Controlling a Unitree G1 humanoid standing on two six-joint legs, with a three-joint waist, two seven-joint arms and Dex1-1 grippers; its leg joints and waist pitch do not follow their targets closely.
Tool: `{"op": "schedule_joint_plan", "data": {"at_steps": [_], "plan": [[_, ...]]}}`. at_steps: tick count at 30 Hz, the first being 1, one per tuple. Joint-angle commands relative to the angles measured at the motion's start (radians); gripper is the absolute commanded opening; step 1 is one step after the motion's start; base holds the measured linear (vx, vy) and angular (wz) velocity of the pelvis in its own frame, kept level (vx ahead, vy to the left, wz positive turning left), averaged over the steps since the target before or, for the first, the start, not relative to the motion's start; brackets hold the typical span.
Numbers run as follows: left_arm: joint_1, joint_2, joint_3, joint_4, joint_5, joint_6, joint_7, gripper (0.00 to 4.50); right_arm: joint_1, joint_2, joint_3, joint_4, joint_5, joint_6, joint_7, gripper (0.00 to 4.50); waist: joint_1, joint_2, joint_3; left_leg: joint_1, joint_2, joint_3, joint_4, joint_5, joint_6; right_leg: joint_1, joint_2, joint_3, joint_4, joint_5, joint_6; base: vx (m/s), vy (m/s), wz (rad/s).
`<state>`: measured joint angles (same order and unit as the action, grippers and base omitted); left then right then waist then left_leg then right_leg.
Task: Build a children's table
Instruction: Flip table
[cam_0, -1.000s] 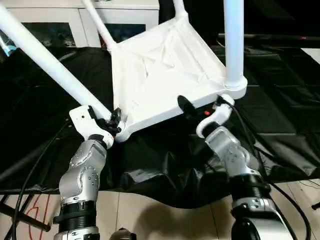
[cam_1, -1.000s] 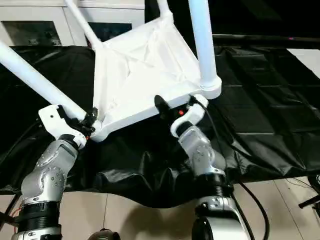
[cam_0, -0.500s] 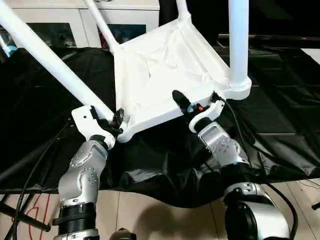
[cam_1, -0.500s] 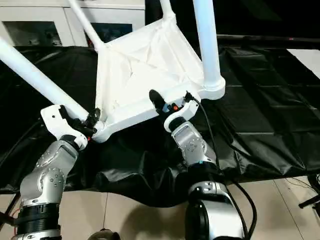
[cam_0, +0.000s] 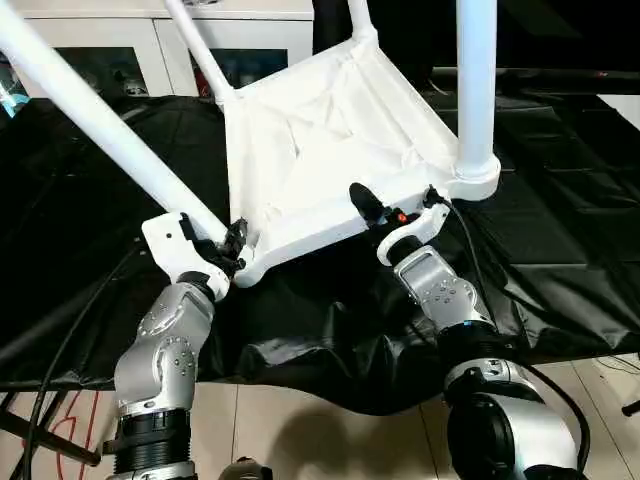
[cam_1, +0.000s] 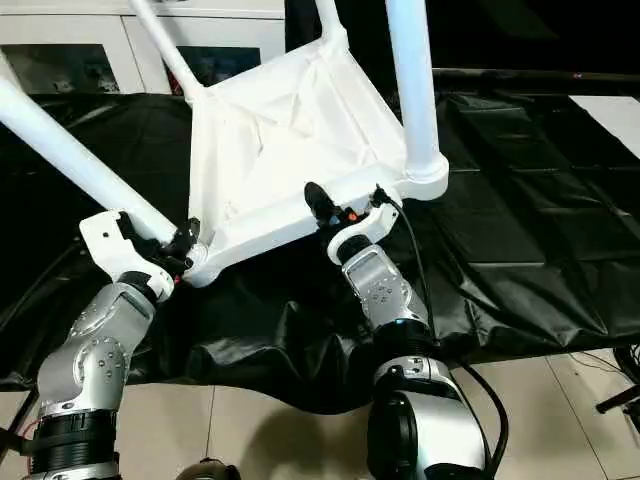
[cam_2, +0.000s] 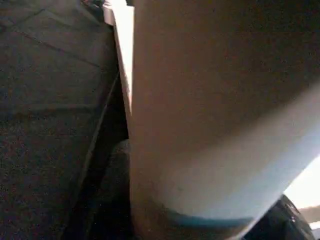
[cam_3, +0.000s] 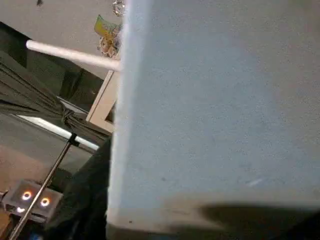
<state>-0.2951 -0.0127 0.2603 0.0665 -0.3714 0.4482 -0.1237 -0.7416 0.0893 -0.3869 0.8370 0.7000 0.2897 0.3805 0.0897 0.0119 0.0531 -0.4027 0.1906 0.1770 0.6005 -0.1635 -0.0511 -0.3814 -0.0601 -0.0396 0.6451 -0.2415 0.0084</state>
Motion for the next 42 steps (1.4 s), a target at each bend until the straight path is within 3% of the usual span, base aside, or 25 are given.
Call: {"op": "schedule_joint_plan", "data": {"at_steps": [1, 2, 5, 9, 13, 15, 20, 23, 24, 27, 32, 33, 35, 42], "plan": [[-0.001, -0.026, -0.036, 0.050, -0.047, 0.072, -0.039, 2.10, -0.033, -0.011, -0.001, 0.001, -0.008, -0.014, 0.011, 2.29, -0.001, 0.007, -0.070, 0.029, 0.040, -0.013, -0.069, -0.158, -0.007, 0.037, -0.074, 0.037, -0.074, 0.063, -0.213, 0.000, 0.000, 0.00], [-0.003, -0.020, -0.041, 0.055, -0.033, 0.068, -0.032, 2.10, -0.034, -0.013, -0.002, 0.001, -0.009, -0.017, 0.010, 2.17, 0.000, 0.008, -0.071, 0.029, 0.041, -0.013, -0.069, -0.153, -0.005, 0.037, -0.074, 0.036, -0.074, 0.068, -0.214, 0.000, 0.000, 0.00], [-0.001, -0.010, -0.035, 0.054, -0.040, 0.071, -0.045, 2.80, -0.038, -0.023, 0.008, -0.001, -0.031, -0.037, 0.006, 2.07, 0.001, 0.009, -0.069, 0.028, 0.040, -0.012, -0.070, -0.158, -0.005, 0.037, -0.074, 0.036, -0.076, 0.057, -0.216, 0.000, 0.000, 0.00], [0.030, 0.022, -0.043, 0.016, -0.066, 0.114, -0.095, 3.12, -0.053, -0.043, 0.003, -0.006, -0.052, -0.073, -0.010, 2.04, 0.005, 0.011, -0.071, 0.028, 0.040, -0.012, -0.069, -0.147, -0.010, 0.035, -0.072, 0.035, -0.071, 0.064, -0.222, 0.000, 0.000, 0.00], [0.158, 0.146, -0.134, -0.112, -0.087, 0.226, -0.251, 3.42, -0.081, -0.082, -0.025, -0.019, -0.056, -0.116, -0.051, 2.04, 0.005, 0.016, -0.072, 0.027, 0.040, -0.013, -0.068, -0.136, 0.000, 0.035, -0.072, 0.033, -0.066, 0.079, -0.222, 0.000, 0.000, 0.00], [0.204, 0.202, -0.171, -0.156, -0.076, 0.238, -0.298, 3.61, -0.090, -0.098, -0.028, -0.022, -0.063, -0.128, -0.062, 2.04, 0.005, 0.018, -0.071, 0.032, 0.040, -0.009, -0.064, -0.134, 0.006, 0.028, -0.067, 0.034, -0.067, 0.078, -0.225, 0.000, 0.000, 0.00], [0.262, 0.285, -0.232, -0.224, -0.006, 0.161, -0.353, 3.80, -0.102, -0.135, -0.027, -0.046, -0.090, -0.150, -0.089, 2.04, 0.015, 0.015, -0.066, 0.032, 0.041, -0.007, -0.069, -0.152, -0.001, 0.026, -0.067, 0.035, -0.073, 0.031, -0.208, 0.000, 0.000, 0.00], [0.259, 0.300, -0.259, -0.257, 0.039, 0.105, -0.349, 4.15, -0.096, -0.160, 0.011, -0.073, -0.147, -0.145, -0.100, 2.04, 0.018, 0.012, -0.067, 0.030, 0.040, -0.008, -0.068, -0.132, -0.003, 0.030, -0.068, 0.036, -0.071, 0.035, -0.192, 0.000, 0.000, 0.00], [0.251, 0.315, -0.287, -0.287, 0.063, 0.082, -0.357, 4.18, -0.085, -0.181, 0.062, -0.100, -0.206, -0.130, -0.102, 2.04, 0.019, 0.011, -0.068, 0.029, 0.040, -0.007, -0.067, -0.119, -0.004, 0.030, -0.067, 0.035, -0.068, 0.041, -0.187, 0.000, 0.000, 0.00], [0.241, 0.344, -0.337, -0.328, 0.092, 0.048, -0.381, 4.47, -0.079, -0.196, 0.087, -0.127, -0.234, -0.113, -0.125, 2.04, 0.017, 0.007, -0.066, 0.027, 0.036, -0.007, -0.066, -0.103, -0.002, 0.031, -0.066, 0.036, -0.069, 0.043, -0.174, 0.000, 0.000, 0.00], [0.209, 0.363, -0.392, -0.383, 0.121, 0.032, -0.409, 4.50, -0.074, -0.219, 0.106, -0.151, -0.270, -0.108, -0.182, 2.04, 0.015, 0.008, -0.066, 0.031, 0.036, -0.005, -0.067, -0.132, -0.019, 0.026, -0.064, 0.038, -0.070, 0.002, -0.170, 0.000, 0.000, 0.00], [0.199, 0.363, -0.398, -0.386, 0.129, 0.022, -0.411, 4.50, -0.074, -0.223, 0.107, -0.153, -0.278, -0.104, -0.191, 2.04, 0.013, 0.001, -0.065, 0.032, 0.035, -0.003, -0.067, -0.135, -0.019, 0.026, -0.062, 0.038, -0.071, -0.002, -0.168, 0.000, 0.000, 0.00], [0.185, 0.362, -0.404, -0.390, 0.139, 0.011, -0.408, 4.50, -0.071, -0.229, 0.113, -0.165, -0.293, -0.094, -0.203, 2.04, 0.015, 0.004, -0.065, 0.030, 0.035, -0.004, -0.067, -0.132, -0.020, 0.027, -0.065, 0.039, -0.071, -0.007, -0.165, 0.000, 0.000, 0.00], [0.060, 0.361, -0.379, -0.441, 0.130, 0.025, -0.379, 4.50, -0.043, -0.277, 0.159, -0.297, -0.319, 0.023, -0.236, 2.04, 0.017, -0.007, -0.069, 0.028, 0.030, -0.003, -0.062, -0.089, -0.020, 0.032, -0.060, 0.038, -0.064, 0.038, -0.146, 0.000, 0.000, 0.00]]}}
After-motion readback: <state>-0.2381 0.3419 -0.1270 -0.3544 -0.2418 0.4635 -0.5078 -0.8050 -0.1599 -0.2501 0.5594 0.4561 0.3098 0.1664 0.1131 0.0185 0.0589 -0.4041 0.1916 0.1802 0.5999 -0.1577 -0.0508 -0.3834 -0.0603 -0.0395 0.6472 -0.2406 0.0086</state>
